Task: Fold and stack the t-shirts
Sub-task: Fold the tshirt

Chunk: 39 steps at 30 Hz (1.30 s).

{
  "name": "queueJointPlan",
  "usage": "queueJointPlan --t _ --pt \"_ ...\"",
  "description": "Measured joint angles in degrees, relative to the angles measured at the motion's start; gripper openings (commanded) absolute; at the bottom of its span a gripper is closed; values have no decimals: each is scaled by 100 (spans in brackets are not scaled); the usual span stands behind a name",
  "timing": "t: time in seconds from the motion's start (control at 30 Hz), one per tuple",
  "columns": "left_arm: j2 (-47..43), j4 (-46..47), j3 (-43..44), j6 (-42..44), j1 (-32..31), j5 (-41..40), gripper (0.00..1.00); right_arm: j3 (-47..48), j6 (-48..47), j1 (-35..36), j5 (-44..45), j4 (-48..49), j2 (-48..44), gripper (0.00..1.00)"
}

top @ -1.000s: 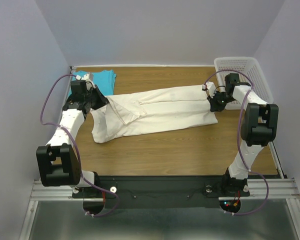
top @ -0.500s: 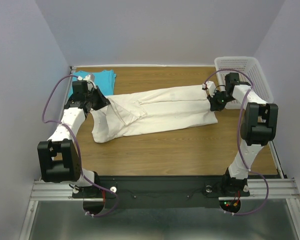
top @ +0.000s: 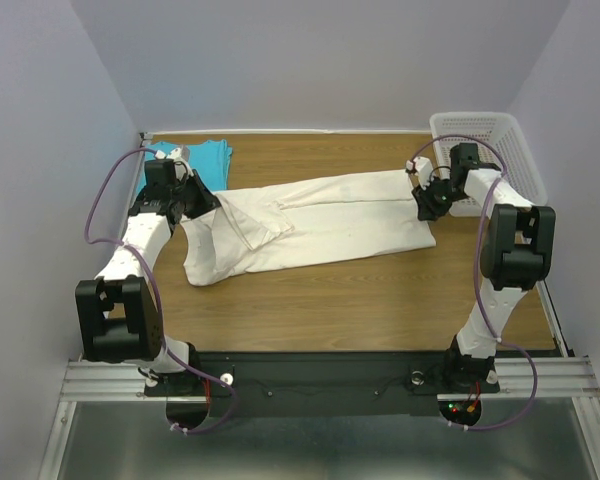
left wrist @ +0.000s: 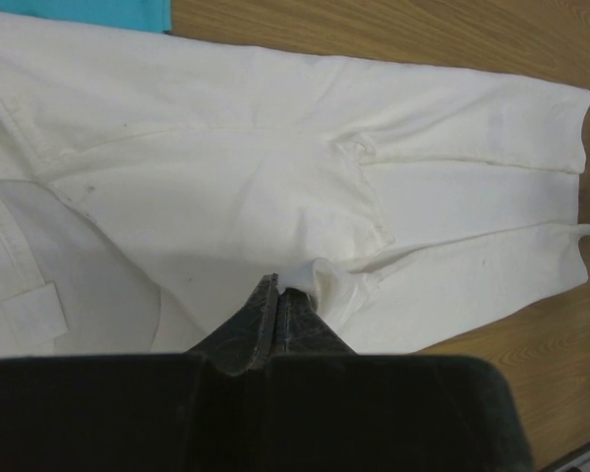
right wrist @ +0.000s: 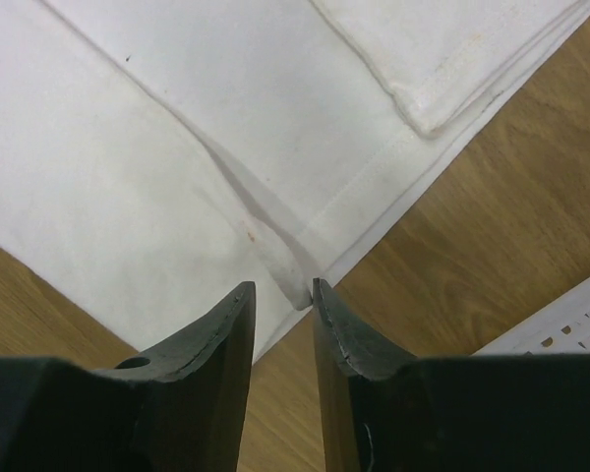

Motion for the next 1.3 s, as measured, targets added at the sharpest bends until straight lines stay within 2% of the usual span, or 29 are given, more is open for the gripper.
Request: queueJointPlan --t 0.47,0.8,0.9,1.07,1.23,1.3 --pt "22 37 63 22 0 55 0 105 1093 485 81 562 81 37" --pt "22 57 63 42 0 111 0 37 1200 758 -382 662 -94 41" --pt "31 83 68 46 0 136 0 -101 1130 1161 -723 673 -343 41" --pt "153 162 76 55 0 192 0 -181 1056 2243 -1266 673 -507 43" --pt "299 186 168 81 2 273 0 39 962 3381 -1314 669 -446 52" --pt "306 205 184 96 2 321 0 332 1038 3733 -1281 793 -302 53"
